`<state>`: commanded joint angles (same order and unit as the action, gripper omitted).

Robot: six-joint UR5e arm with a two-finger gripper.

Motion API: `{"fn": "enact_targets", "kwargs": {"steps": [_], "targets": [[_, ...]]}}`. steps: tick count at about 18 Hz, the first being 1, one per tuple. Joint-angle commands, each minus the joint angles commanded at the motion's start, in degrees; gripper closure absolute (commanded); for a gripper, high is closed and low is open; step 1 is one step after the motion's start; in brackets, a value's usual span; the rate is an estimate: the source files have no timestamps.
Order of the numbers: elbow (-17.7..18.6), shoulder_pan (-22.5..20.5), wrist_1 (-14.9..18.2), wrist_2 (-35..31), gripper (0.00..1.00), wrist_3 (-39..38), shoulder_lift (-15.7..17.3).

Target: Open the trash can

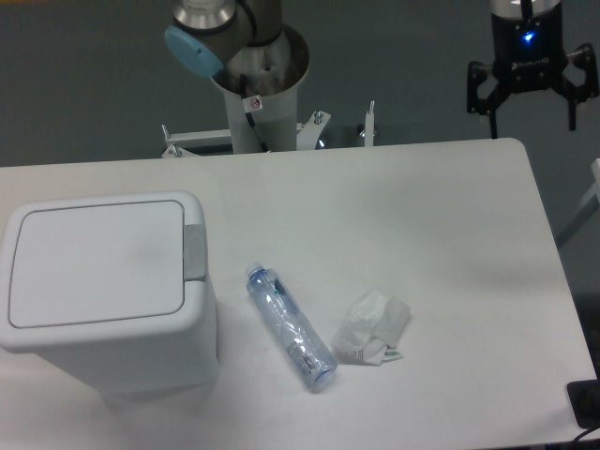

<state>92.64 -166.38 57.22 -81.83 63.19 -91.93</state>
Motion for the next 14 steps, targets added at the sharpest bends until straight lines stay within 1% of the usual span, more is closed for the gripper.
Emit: {"fn": "enact_targets", "kwargs": {"steps": [7, 8, 10, 13, 14], "targets": [[-0.62, 0.09, 0.00, 1.23, 0.00, -0.78, -0.09], [-0.96, 0.17, 0.00, 1.14, 0.00, -3.49, -0.52], [-1.75, 1.05, 0.00, 1.14, 0.00, -12.44, -1.23], [-4.56, 6.92, 0.17, 0.36, 0.00, -20.54, -3.51], [-5.01, 7.99, 0.26, 0.18, 0.00, -23.52, -3.86]]}}
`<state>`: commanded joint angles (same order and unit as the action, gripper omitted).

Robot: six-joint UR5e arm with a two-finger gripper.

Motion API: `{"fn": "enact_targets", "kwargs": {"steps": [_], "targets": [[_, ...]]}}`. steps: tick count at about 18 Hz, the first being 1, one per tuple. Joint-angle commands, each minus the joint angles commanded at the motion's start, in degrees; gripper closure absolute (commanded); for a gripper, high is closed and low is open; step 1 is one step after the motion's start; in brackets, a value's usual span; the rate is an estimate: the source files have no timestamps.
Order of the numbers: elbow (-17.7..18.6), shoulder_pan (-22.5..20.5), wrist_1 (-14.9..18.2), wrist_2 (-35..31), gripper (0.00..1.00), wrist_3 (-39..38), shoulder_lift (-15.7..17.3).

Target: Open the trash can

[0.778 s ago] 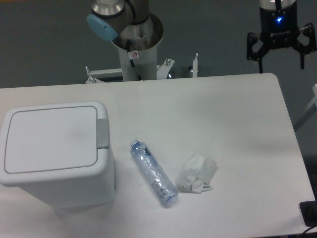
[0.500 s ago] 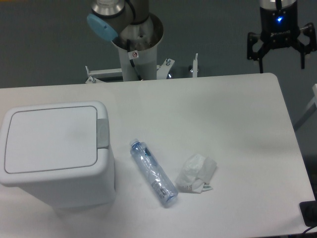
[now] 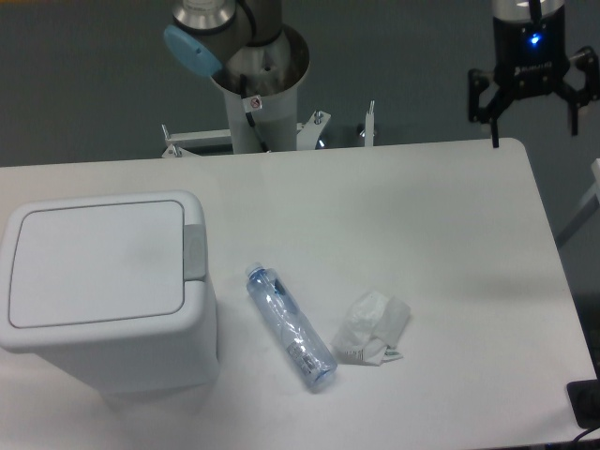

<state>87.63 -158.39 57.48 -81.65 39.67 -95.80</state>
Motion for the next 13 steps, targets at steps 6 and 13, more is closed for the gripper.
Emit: {"fn": "enact_targets", "kwargs": {"steps": [6, 13], "targets": [[-2.38, 10.73, 0.53, 4.82, 0.00, -30.48, 0.52], [-0.71, 22.24, 0.35, 11.42, 0.00, -43.36, -0.44]]}}
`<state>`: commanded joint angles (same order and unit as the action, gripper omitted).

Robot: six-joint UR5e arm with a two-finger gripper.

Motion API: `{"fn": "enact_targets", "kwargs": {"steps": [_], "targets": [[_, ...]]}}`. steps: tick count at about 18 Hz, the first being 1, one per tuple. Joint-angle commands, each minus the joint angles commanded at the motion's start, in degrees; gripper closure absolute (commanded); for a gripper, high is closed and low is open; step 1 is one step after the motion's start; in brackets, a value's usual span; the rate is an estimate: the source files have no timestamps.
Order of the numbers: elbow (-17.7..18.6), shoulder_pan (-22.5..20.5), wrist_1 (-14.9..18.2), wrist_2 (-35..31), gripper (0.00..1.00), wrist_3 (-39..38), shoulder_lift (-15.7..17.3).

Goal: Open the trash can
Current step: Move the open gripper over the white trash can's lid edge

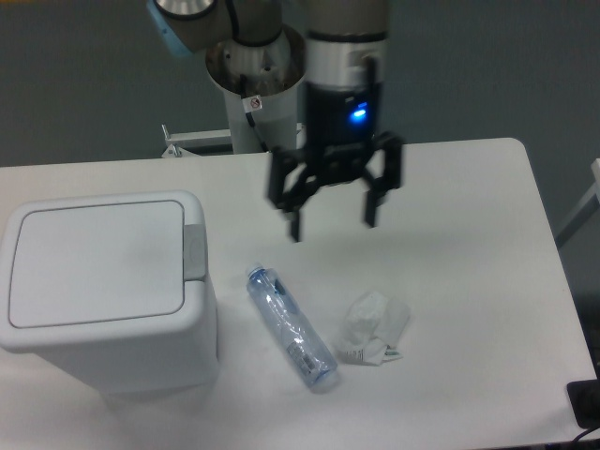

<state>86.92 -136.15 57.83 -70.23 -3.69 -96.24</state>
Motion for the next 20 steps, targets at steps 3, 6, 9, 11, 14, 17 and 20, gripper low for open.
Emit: {"fn": "enact_targets", "kwargs": {"steps": [3, 6, 9, 11, 14, 17, 20], "targets": [[1.84, 1.41, -0.17, 0.00, 0.00, 0.35, 0.09], [3.95, 1.41, -0.61, -0.17, 0.00, 0.88, 0.00], [5.01, 1.76, -0.70, -0.17, 0.00, 0.97, 0.44], [5.36, 2.38, -0.79, -0.26, 0.00, 0.97, 0.52], [5.98, 2.64, -0.79, -0.26, 0.00, 0.97, 0.61], [6.07, 3.26, -0.88, -0.43, 0.00, 0.88, 0.61], [6.68, 3.26, -1.05, -0.52, 0.00, 1.05, 0.53]]}}
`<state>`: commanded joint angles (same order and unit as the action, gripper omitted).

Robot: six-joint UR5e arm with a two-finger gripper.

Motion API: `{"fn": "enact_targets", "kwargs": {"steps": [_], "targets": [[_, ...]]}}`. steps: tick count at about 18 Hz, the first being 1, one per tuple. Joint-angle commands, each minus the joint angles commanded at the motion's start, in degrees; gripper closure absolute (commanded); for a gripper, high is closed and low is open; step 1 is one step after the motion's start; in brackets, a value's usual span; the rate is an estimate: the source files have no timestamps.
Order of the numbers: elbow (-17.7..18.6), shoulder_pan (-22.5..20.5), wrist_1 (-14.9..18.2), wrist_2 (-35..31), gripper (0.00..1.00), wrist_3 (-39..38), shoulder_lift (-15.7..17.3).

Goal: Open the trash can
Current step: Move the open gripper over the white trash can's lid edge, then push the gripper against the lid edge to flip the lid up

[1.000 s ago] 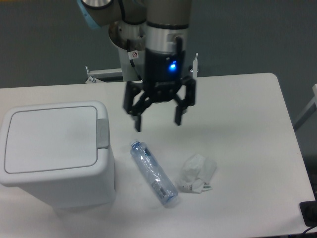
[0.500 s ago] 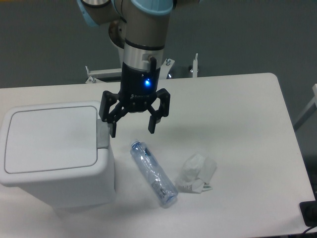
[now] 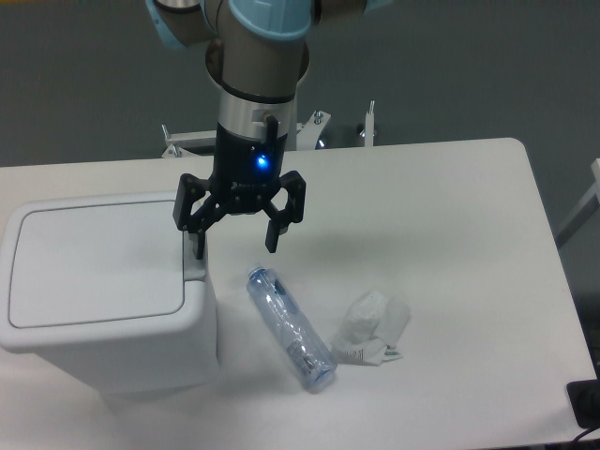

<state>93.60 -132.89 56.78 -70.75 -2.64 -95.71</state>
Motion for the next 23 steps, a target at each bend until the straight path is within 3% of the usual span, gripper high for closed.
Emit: {"fn": "enact_targets", "kwargs": {"steps": [23], "targets": [[0.53, 0.09, -2.02, 0.00, 0.00, 0.00, -0.79]]}}
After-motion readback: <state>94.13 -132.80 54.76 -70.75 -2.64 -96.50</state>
